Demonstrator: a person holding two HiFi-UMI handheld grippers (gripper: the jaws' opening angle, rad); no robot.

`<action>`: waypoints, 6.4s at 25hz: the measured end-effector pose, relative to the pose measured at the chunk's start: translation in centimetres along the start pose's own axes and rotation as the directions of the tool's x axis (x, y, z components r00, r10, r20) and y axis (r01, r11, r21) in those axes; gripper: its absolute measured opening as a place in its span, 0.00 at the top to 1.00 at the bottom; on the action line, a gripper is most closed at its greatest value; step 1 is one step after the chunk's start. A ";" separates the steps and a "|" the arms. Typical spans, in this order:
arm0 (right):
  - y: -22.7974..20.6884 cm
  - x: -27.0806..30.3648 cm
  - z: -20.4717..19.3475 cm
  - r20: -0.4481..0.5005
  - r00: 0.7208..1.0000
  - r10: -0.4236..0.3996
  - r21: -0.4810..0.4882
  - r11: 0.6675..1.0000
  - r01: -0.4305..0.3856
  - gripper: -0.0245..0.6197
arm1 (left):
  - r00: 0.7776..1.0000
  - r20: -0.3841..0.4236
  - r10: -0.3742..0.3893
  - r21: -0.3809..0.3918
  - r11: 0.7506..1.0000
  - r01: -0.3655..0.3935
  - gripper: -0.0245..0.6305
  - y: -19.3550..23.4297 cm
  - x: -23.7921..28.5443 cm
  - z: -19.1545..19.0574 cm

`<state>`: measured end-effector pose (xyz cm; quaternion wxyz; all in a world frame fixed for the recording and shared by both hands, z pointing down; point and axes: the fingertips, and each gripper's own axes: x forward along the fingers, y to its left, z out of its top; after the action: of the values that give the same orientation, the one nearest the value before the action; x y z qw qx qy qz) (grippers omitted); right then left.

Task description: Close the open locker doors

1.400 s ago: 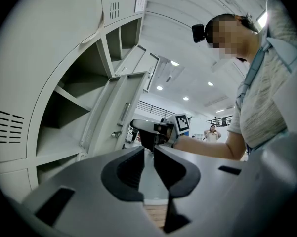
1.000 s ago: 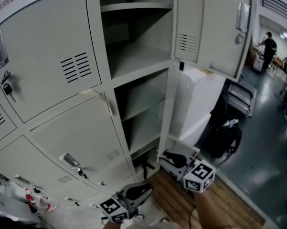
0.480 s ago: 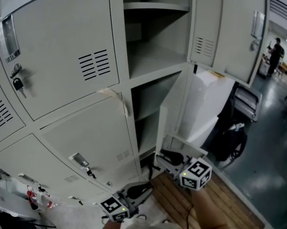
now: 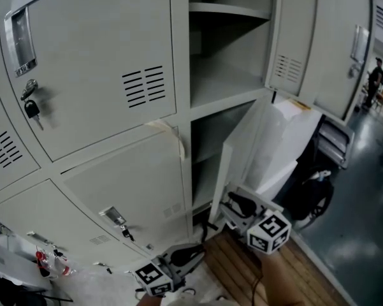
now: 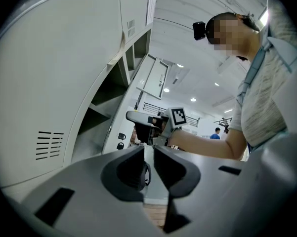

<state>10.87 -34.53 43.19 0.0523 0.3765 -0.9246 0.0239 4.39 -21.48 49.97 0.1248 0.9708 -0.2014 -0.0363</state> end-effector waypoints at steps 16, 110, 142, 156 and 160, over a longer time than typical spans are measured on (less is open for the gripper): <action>0.2 2.8 1.0 -0.005 0.999 0.053 0.009 0.999 -0.053 0.79 | 1.000 0.026 0.004 -0.044 0.999 -0.002 0.89 0.6 0.3 1.1; 1.1 4.4 -1.6 0.102 0.994 -0.026 0.040 0.999 0.022 0.81 | 1.000 -0.020 0.021 0.052 0.998 -0.020 0.89 4.1 4.3 1.2; 7.6 -6.8 -2.7 0.113 0.992 0.058 0.038 0.997 -0.063 0.96 | 0.999 0.028 -0.028 0.068 0.997 0.026 0.89 -0.5 5.3 2.0; 8.4 -8.3 -3.5 0.071 0.996 0.057 0.052 0.997 -0.060 0.96 | 0.998 0.014 -0.068 0.067 0.996 0.066 0.89 -1.7 6.0 1.4; 8.4 -8.5 -3.7 0.065 0.997 0.053 0.048 0.997 -0.056 0.96 | 0.997 0.007 -0.073 0.068 0.995 0.073 0.89 -1.9 6.1 1.3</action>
<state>11.32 -22.32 45.82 0.0129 0.3530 -0.9348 0.0365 10.55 -22.58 48.13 0.0897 0.9810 -0.1675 -0.0387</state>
